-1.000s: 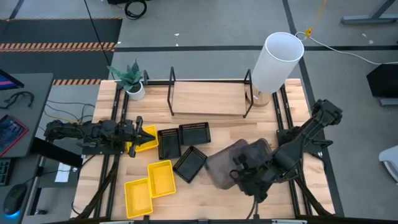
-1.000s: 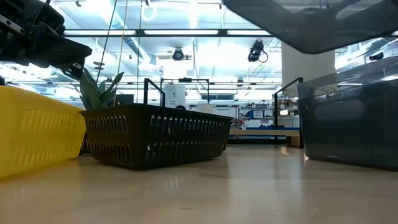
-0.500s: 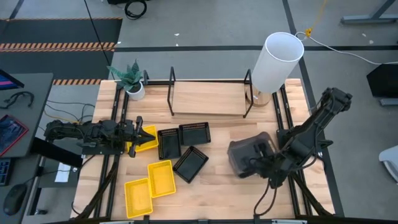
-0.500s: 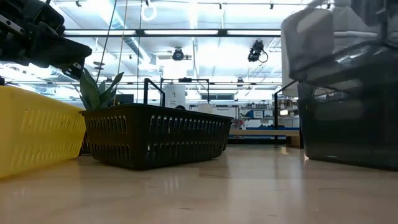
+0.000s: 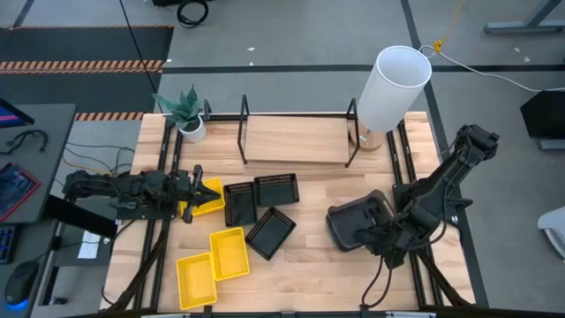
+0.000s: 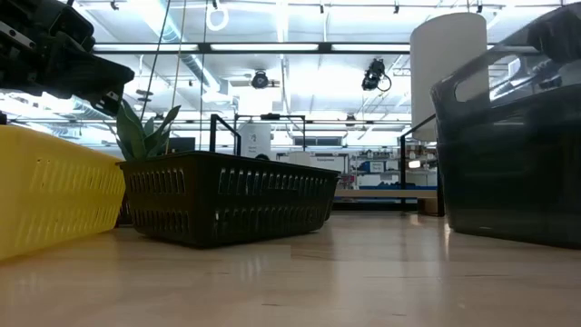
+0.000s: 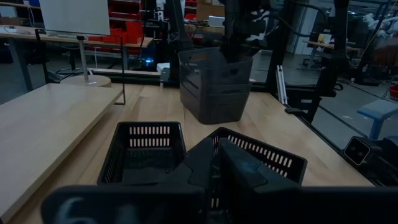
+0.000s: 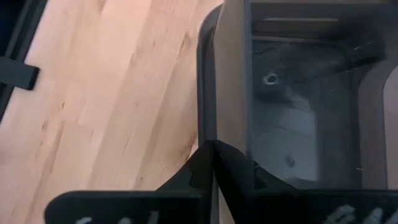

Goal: Stack baskets on shelf by color
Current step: Stack the gray bin on the stacked gray bins

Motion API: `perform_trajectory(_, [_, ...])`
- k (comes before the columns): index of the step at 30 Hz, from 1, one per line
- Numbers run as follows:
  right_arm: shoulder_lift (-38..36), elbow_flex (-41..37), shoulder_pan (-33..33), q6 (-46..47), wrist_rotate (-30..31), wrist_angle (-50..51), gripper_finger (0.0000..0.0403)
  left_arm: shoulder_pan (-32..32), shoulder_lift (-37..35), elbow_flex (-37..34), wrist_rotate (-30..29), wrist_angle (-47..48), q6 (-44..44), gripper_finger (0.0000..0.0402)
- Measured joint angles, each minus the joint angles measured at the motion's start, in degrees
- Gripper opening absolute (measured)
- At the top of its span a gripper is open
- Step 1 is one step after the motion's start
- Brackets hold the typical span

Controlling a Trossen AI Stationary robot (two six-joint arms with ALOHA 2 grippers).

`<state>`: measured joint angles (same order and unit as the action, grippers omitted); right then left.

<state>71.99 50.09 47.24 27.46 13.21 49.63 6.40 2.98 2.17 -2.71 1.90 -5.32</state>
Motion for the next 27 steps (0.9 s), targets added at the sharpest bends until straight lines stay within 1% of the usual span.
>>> perform_trajectory(3, [1.02, 0.0, -0.07, 0.8, -0.46, -0.12, 0.0043, 0.0, 0.0, 0.0, 0.0, 0.0, 0.0, 0.0038])
perform_trajectory(7, [1.38, 0.12, -1.2, 2.27, -2.37, 0.11, 0.0072, 0.0, 0.0, 0.0, -0.01, 0.01, 0.0, 0.0034])
perform_trajectory(10, [1.48, 1.8, -2.42, 2.39, -4.26, 2.47, 0.0098, -0.01, 0.0, 0.0, 0.01, 0.0, 0.0, 0.003])
perform_trajectory(12, [1.5, 3.89, -3.0, 2.41, -4.44, 3.55, 0.0113, 0.0, 0.0, 0.0, -0.01, 0.01, 0.0, 0.0028])
perform_trajectory(16, [1.48, 7.59, -3.58, 2.18, -4.03, 6.69, 0.0137, 0.01, 0.0, 0.0, 0.0, 0.02, 0.0, 0.003])
perform_trajectory(20, [1.46, 9.63, -3.56, 2.39, -3.99, 7.61, 0.0152, 0.0, 0.0, 0.0, -0.01, 0.01, 0.0, 0.0036])
perform_trajectory(25, [2.93, 10.01, -3.58, 2.7, -1.52, 3.75, 0.0157, 0.01, 0.0, 0.0, -0.01, 0.0, 0.0, 0.0032])
perform_trajectory(27, [4.09, 10.01, -3.56, 2.56, 1.23, 2.38, 0.0157, 0.0, 0.0, 0.0, 0.0, 0.02, 0.0, 0.0028])
